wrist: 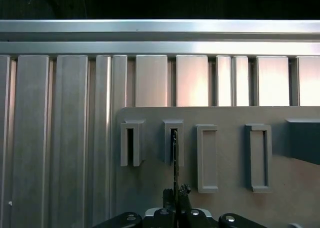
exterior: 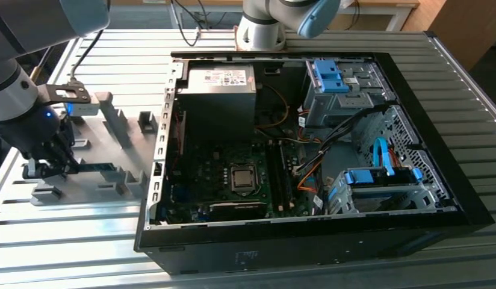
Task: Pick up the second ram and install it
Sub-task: 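Pick up the second ram and move it above second insertion slot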
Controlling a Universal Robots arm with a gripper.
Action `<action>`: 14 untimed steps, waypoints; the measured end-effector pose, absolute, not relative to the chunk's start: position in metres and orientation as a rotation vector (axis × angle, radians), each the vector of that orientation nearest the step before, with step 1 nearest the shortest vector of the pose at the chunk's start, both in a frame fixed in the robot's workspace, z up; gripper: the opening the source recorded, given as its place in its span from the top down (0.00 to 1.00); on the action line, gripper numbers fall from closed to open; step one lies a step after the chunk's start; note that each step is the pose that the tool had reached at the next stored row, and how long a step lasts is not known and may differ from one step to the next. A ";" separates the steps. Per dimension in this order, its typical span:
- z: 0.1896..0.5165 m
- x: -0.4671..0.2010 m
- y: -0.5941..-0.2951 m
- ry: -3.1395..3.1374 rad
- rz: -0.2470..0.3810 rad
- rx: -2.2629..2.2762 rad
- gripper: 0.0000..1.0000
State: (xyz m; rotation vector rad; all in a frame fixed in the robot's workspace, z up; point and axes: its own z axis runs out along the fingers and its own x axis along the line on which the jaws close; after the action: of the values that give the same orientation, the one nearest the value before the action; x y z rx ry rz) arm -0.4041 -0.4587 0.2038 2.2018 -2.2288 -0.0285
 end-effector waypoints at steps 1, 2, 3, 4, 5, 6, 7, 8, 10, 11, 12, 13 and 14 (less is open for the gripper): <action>0.204 -0.404 -0.459 -2.229 -0.028 2.202 0.86; 0.205 -0.404 -0.459 -2.229 -0.028 2.202 0.86; 0.205 -0.404 -0.459 -2.229 -0.028 2.202 0.86; 0.206 -0.404 -0.459 -2.229 -0.028 2.202 0.86; 0.206 -0.404 -0.459 -2.229 -0.028 2.202 0.86; 0.207 -0.404 -0.459 -2.229 -0.028 2.202 0.86; 0.207 -0.404 -0.459 -2.229 -0.028 2.202 0.86; 0.208 -0.404 -0.459 -2.229 -0.028 2.202 0.86; 0.208 -0.404 -0.459 -2.229 -0.028 2.202 0.86; 0.209 -0.404 -0.459 -2.229 -0.028 2.202 0.86; 0.209 -0.404 -0.459 -2.229 -0.028 2.202 0.86; 0.209 -0.404 -0.459 -2.229 -0.028 2.202 0.86; 0.210 -0.404 -0.459 -2.229 -0.028 2.202 0.86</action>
State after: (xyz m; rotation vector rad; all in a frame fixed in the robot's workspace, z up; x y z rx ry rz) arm -0.4041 -0.4587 0.2098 2.2020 -2.2288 -0.0284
